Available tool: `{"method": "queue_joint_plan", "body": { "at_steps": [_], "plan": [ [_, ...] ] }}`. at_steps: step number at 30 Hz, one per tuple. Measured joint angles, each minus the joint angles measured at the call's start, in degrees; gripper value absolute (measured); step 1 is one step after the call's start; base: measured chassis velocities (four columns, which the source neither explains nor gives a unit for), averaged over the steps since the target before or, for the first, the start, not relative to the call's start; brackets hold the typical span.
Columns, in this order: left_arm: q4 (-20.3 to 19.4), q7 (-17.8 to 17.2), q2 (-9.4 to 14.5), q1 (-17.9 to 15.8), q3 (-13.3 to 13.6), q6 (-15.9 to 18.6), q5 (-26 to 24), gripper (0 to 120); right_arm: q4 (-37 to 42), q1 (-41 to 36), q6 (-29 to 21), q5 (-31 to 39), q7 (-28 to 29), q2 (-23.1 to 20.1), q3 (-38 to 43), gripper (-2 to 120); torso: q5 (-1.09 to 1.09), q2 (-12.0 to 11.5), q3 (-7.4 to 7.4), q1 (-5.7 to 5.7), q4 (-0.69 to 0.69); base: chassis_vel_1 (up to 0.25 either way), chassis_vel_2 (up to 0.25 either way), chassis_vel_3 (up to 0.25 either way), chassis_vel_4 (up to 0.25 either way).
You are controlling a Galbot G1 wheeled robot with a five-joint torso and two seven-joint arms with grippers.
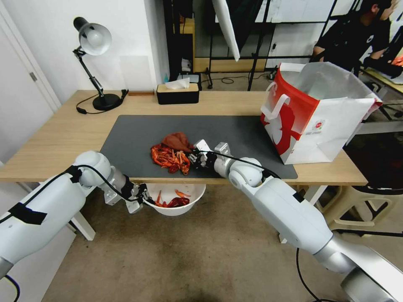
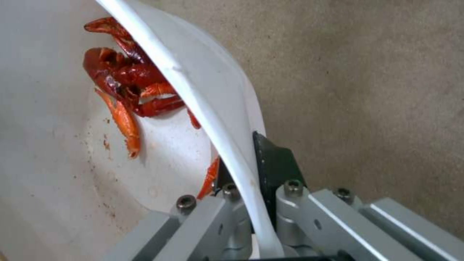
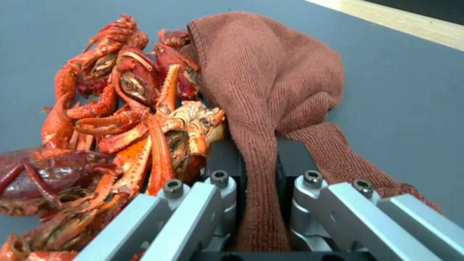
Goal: Sweep shrimp from table into container with towel, then put container into takeout bag.
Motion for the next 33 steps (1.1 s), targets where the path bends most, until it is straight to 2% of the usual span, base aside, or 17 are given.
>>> {"method": "queue_joint_plan", "body": {
  "at_steps": [21,33],
  "plan": [
    [-2.6,-0.2,1.0,1.4,-0.1,1.0,-1.0,0,9.7,-5.7,-5.4,-1.7,10.9,-0.4,-0.3,7,0.0,0.0,0.0,0.01,-0.01,0.0,0.0,0.0,0.0],
    [-2.7,-0.9,1.5,2.3,-0.9,0.7,-0.5,0,13.0,-8.7,-6.1,-2.0,11.8,-0.8,0.3,7,0.0,0.0,0.0,0.01,0.0,0.0,0.0,0.0,0.0]
  ]
}}
